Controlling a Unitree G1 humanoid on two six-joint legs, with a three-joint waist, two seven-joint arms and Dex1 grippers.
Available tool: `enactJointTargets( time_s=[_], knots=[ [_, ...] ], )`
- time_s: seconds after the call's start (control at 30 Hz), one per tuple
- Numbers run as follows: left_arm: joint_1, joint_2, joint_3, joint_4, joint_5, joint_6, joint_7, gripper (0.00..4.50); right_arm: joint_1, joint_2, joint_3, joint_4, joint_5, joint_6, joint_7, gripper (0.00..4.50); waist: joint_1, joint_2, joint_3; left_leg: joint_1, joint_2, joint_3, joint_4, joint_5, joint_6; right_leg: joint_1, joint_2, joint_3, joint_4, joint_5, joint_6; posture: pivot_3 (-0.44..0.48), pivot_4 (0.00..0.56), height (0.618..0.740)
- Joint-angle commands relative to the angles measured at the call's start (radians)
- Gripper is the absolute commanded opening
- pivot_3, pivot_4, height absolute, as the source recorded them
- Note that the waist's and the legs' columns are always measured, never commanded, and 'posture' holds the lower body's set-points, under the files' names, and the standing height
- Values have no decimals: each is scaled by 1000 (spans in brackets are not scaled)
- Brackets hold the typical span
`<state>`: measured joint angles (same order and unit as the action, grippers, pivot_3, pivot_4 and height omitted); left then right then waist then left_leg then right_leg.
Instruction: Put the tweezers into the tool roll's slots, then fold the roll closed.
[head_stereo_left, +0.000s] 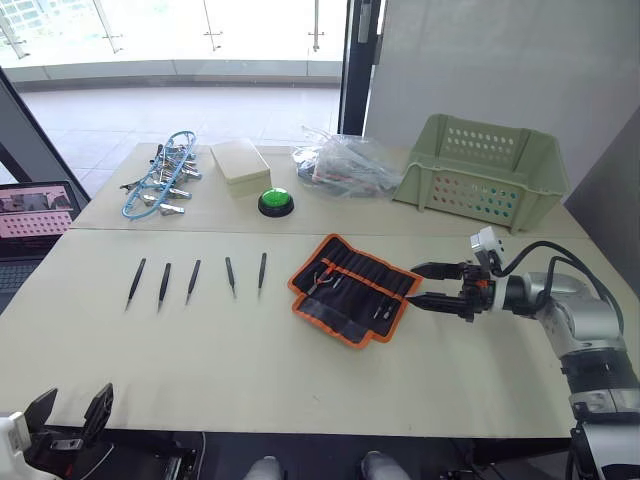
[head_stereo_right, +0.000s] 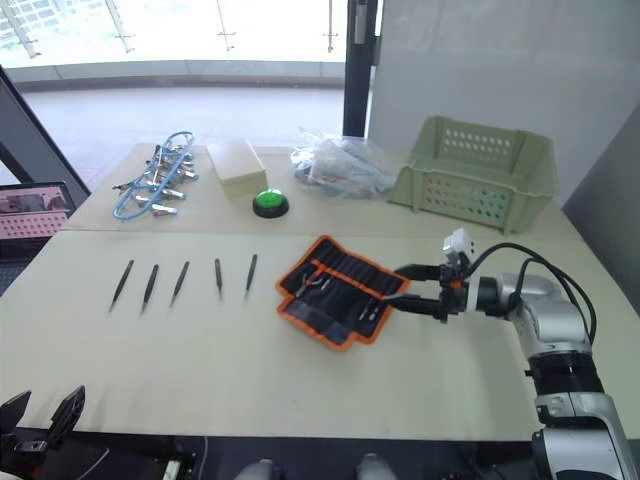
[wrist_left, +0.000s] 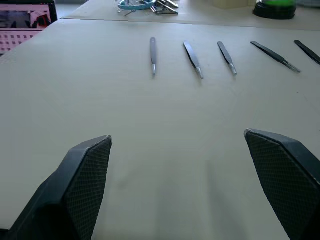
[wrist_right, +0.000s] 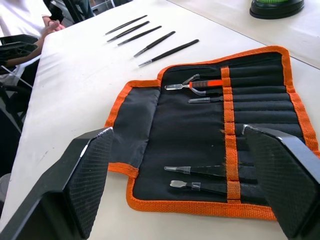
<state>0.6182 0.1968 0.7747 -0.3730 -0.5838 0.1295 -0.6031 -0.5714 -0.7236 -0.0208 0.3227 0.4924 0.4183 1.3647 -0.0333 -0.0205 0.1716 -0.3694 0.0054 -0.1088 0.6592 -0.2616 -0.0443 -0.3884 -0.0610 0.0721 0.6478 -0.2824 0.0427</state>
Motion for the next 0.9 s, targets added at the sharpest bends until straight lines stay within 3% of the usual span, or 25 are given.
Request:
enactJointTargets(
  time_s=[0.03,0.37,0.6,0.9],
  knots=[
    [1,15,18,8,-2,-42,24,4500,-4,-14,-28,-29,11,-10,23,4456,0,0,0,0,0,0,0,0,0,0,0,0,0,0,0,0,150,740],
    [-163,138,5,91,-3,43,160,4500,50,20,-83,-147,17,-50,-67,4456,-5,0,0,0,0,0,0,0,0,0,0,0,0,1,0,0,150,740],
    [-418,281,-57,247,63,155,278,4500,118,79,-134,-268,10,-92,-230,4456,-4,0,0,0,0,-1,0,0,0,0,1,0,1,2,0,0,150,740],
    [-695,403,-192,471,138,285,314,4500,170,86,-123,-354,39,-43,-265,4456,-7,0,0,0,0,-1,-1,0,0,-2,1,-1,2,4,0,0,150,740]
  ],
)
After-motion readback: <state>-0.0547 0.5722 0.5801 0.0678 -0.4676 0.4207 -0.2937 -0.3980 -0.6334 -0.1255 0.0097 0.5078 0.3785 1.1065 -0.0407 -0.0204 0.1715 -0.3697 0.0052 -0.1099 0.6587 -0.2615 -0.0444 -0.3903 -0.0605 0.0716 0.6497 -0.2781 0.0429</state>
